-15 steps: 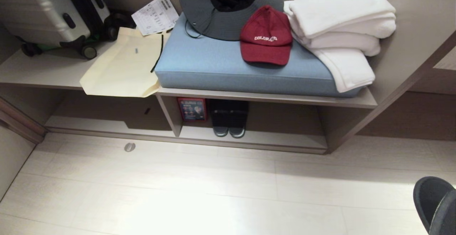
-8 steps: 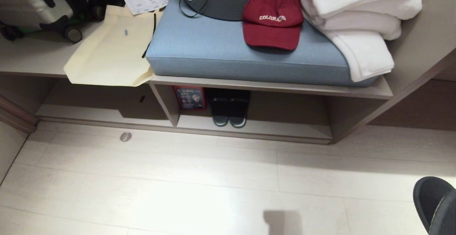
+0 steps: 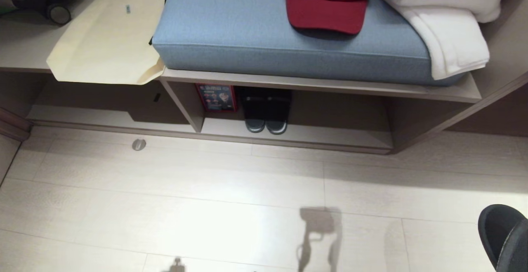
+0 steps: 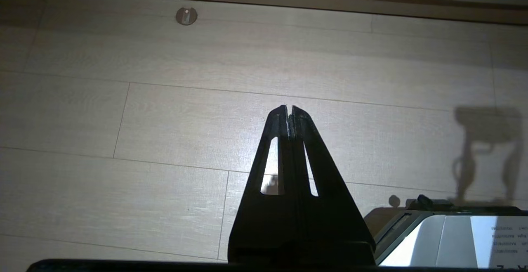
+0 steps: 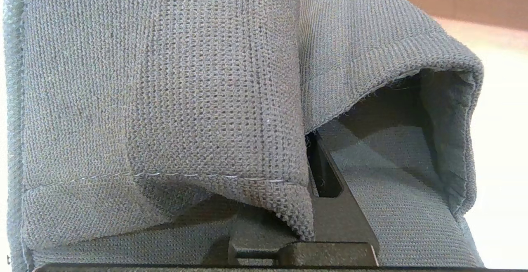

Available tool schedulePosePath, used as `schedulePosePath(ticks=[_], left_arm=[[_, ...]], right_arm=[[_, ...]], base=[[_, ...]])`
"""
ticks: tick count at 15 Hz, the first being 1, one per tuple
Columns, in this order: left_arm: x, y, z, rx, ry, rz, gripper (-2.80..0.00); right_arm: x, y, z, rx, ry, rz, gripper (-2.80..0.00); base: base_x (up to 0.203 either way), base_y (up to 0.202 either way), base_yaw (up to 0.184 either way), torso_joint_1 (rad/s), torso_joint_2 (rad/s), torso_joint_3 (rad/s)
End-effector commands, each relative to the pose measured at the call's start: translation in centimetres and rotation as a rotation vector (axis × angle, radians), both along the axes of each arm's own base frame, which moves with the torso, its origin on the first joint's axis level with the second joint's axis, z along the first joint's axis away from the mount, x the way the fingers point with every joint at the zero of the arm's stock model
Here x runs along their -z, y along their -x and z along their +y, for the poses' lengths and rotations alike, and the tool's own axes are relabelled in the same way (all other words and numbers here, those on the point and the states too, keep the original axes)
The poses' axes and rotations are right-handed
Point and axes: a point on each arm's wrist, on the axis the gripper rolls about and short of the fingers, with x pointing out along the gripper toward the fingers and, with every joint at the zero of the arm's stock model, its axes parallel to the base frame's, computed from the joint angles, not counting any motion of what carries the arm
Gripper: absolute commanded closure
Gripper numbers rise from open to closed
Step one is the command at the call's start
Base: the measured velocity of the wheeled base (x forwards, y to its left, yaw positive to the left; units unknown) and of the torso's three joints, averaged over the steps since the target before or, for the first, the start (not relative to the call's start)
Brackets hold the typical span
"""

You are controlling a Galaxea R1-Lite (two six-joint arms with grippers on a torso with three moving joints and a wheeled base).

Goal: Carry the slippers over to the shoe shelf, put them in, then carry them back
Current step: Place the slippers into the shoe cabinet

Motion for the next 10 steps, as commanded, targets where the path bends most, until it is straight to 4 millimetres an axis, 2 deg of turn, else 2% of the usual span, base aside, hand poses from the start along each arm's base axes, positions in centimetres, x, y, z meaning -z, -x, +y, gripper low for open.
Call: schedulePosePath(ticks=[1,10], left_arm=[[0.04,-0.02,0.00,0.000,0.000,0.003,0.00],[0.03,-0.02,0.00,0.000,0.000,0.002,0.00]], right_arm=[[0.05,0.00,0.00,-0.001,0.001,0.000,0.00],[0.05,0.00,0.00,-0.001,0.001,0.000,0.00]], base=[[0.000,0.000,0.000,0.002,0.01,-0.207],[0.000,0.000,0.000,0.001,0.00,-0.195]])
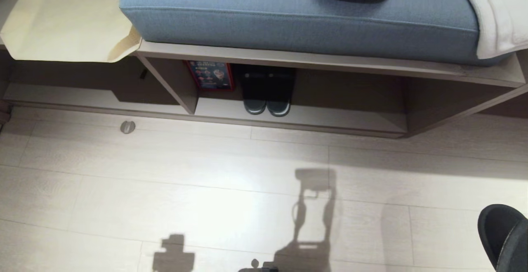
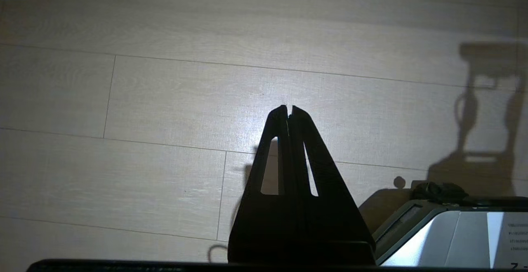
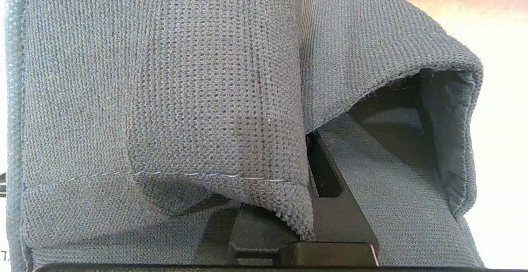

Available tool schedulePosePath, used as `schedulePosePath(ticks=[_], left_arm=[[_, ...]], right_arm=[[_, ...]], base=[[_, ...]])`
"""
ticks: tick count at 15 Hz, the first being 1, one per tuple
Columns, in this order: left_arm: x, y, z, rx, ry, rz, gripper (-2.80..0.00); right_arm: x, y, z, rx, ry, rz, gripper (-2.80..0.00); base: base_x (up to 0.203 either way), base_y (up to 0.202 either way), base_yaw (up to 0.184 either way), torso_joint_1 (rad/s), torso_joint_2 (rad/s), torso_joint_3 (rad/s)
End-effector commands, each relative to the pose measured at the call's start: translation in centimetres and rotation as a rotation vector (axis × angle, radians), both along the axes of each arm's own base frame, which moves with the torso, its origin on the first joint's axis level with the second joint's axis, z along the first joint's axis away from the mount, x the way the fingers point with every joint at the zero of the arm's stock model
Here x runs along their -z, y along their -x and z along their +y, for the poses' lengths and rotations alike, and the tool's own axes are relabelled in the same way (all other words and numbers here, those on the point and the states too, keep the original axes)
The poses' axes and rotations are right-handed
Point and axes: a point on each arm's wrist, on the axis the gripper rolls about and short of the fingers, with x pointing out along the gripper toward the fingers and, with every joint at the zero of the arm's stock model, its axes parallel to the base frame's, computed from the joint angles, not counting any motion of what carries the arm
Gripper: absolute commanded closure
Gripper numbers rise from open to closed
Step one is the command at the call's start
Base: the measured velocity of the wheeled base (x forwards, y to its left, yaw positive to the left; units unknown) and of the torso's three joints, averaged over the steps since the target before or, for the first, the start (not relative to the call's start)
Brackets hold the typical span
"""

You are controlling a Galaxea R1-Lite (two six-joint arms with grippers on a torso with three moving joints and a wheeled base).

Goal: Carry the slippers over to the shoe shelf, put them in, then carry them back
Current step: Place the slippers into the shoe cabinet

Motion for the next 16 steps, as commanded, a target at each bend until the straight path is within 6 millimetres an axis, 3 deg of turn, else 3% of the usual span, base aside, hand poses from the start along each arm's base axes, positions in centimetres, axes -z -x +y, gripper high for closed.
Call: schedulePosePath(ticks=[1,16], left_arm=[[0.03,-0.02,0.00,-0.002,0.000,0.002,0.00],[0.04,-0.02,0.00,0.000,0.000,0.003,0.00]], right_arm=[[0.05,0.00,0.00,-0.001,0.000,0.000,0.00],[0.05,0.00,0.00,-0.001,0.000,0.000,0.00]], base=[[0.000,0.000,0.000,0.012,0.01,-0.193],[0.000,0.000,0.000,0.001,0.00,-0.196]])
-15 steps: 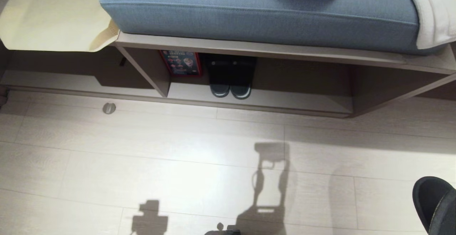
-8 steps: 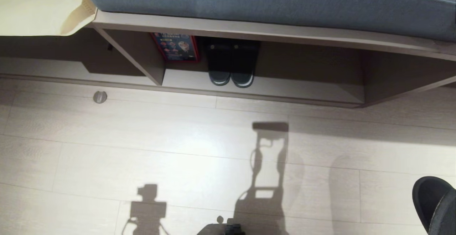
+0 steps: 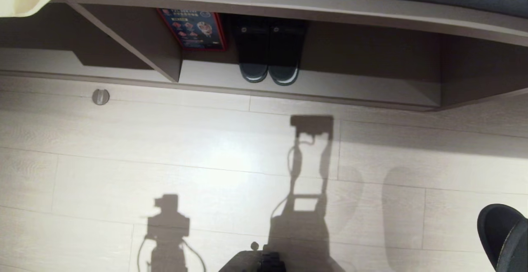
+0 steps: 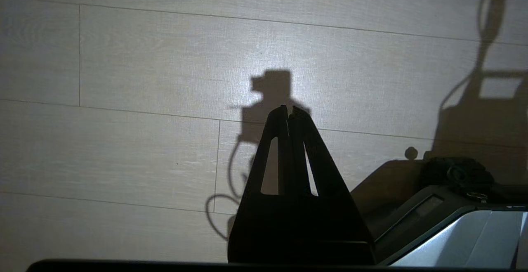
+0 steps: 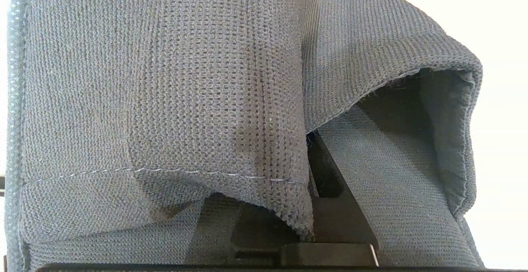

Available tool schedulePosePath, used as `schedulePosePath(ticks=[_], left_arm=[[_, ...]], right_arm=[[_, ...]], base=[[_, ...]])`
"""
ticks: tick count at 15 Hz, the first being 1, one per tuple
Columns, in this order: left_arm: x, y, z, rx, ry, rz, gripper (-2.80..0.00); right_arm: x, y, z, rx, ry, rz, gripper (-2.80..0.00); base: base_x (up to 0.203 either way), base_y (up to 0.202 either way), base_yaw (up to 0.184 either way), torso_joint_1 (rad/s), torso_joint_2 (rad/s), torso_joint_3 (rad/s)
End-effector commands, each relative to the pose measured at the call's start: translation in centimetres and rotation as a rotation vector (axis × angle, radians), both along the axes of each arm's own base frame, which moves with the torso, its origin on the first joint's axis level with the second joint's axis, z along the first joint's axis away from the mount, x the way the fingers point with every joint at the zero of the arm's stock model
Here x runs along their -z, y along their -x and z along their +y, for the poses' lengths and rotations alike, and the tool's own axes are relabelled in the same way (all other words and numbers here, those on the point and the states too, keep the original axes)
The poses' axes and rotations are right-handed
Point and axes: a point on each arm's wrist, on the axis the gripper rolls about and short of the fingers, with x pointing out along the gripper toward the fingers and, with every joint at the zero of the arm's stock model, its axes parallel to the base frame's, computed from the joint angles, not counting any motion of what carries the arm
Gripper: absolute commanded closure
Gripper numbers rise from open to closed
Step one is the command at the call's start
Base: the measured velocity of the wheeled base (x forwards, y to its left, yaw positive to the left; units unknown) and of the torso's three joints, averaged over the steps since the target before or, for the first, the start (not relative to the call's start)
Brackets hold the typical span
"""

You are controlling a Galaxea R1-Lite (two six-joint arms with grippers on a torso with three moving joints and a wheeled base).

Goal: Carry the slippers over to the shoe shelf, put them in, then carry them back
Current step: Place the slippers into the shoe cabinet

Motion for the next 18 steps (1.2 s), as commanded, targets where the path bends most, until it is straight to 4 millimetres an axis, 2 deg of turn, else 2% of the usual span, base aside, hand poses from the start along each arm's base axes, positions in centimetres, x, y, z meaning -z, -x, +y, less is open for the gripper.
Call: schedulePosePath(ticks=[1,18], left_arm=[[0.05,-0.02,0.00,0.000,0.000,0.004,0.00],[0.06,-0.01,0.00,0.000,0.000,0.003,0.00]], right_arm=[[0.05,0.00,0.00,-0.001,0.000,0.000,0.00],[-0.15,0.03,-0.02,0.007,0.008,-0.005,0.00]], base=[[0.000,0.000,0.000,-0.002,0.00,-0.203],[0.000,0.000,0.000,0.003,0.00,-0.197]])
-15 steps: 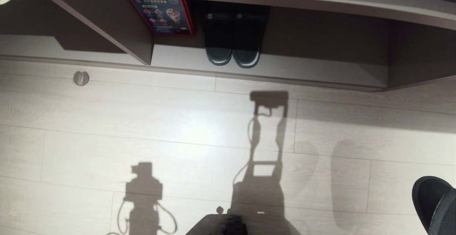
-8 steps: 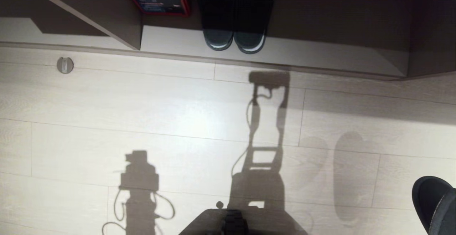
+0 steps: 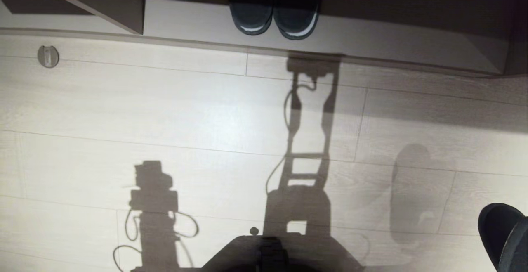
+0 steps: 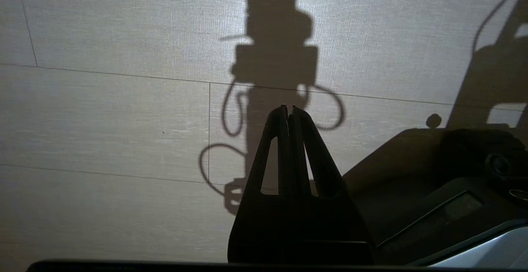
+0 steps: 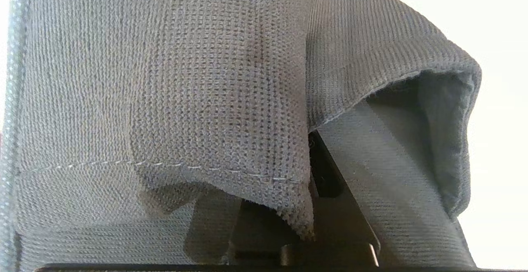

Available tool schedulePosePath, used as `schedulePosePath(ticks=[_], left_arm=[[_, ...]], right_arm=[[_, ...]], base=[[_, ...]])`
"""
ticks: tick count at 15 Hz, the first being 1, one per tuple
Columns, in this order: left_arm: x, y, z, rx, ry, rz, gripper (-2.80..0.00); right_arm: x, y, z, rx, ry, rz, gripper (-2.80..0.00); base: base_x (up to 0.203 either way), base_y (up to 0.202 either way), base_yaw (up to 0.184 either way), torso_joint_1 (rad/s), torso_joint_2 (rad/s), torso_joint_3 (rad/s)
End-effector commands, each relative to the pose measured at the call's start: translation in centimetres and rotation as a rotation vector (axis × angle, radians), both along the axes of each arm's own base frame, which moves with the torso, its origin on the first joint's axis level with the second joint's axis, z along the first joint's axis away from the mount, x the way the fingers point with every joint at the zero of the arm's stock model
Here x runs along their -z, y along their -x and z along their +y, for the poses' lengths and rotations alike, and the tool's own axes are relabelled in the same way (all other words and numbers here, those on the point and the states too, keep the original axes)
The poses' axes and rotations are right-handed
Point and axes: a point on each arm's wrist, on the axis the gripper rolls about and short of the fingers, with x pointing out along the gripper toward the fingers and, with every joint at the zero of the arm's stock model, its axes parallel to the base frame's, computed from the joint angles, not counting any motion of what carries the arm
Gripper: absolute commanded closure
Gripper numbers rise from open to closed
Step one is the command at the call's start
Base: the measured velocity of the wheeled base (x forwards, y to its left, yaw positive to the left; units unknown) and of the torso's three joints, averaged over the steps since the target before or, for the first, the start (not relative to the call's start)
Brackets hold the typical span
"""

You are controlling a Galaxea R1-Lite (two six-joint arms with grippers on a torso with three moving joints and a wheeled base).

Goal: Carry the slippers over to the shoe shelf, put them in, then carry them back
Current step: Place the slippers into the shoe cabinet

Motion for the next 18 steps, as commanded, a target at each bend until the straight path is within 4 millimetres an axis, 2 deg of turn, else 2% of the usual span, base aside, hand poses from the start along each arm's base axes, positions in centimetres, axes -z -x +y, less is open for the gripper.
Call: schedulePosePath(ticks=[1,5,7,9,12,14,16,18], left_arm=[[0.0,0.0,0.0,0.000,0.001,0.001,0.00],[0.0,0.0,0.0,0.000,0.002,0.000,0.00],[0.0,0.0,0.0,0.000,0.000,0.001,0.00],[0.0,0.0,0.0,0.000,-0.004,0.001,0.00],[0.0,0.0,0.0,0.000,-0.008,0.000,0.00],[0.0,0.0,0.0,0.000,-0.008,0.000,0.00],[0.0,0.0,0.0,0.000,-0.008,0.000,0.00],[0.0,0.0,0.0,0.000,-0.008,0.000,0.00]], right_arm=[[-0.3,0.1,0.0,-0.003,0.001,-0.010,0.00],[-3.3,0.8,0.0,-0.017,-0.006,0.003,0.00],[-6.4,-0.3,0.1,-0.029,-0.008,0.058,0.00],[-9.3,-3.5,0.1,-0.043,-0.006,0.143,0.00],[-12.8,-10.6,0.1,-0.089,0.053,0.159,0.00],[-15.0,-15.5,0.2,-0.111,0.109,0.065,0.00],[-17.7,-19.4,0.2,-0.115,0.175,-0.105,0.00],[-21.0,-21.5,0.5,-0.111,0.238,-0.314,0.00]], base=[[0.000,0.000,0.000,0.002,0.00,-0.197],[0.000,0.000,0.000,0.006,0.00,-0.062],[0.000,0.000,0.000,0.000,0.00,0.000],[0.000,0.000,0.000,0.000,0.00,0.000],[0.000,0.000,0.000,0.000,0.00,0.000],[0.000,0.000,0.000,0.000,0.00,0.000],[0.000,0.000,0.000,0.000,0.00,0.000],[0.000,0.000,0.000,0.000,0.00,0.000]])
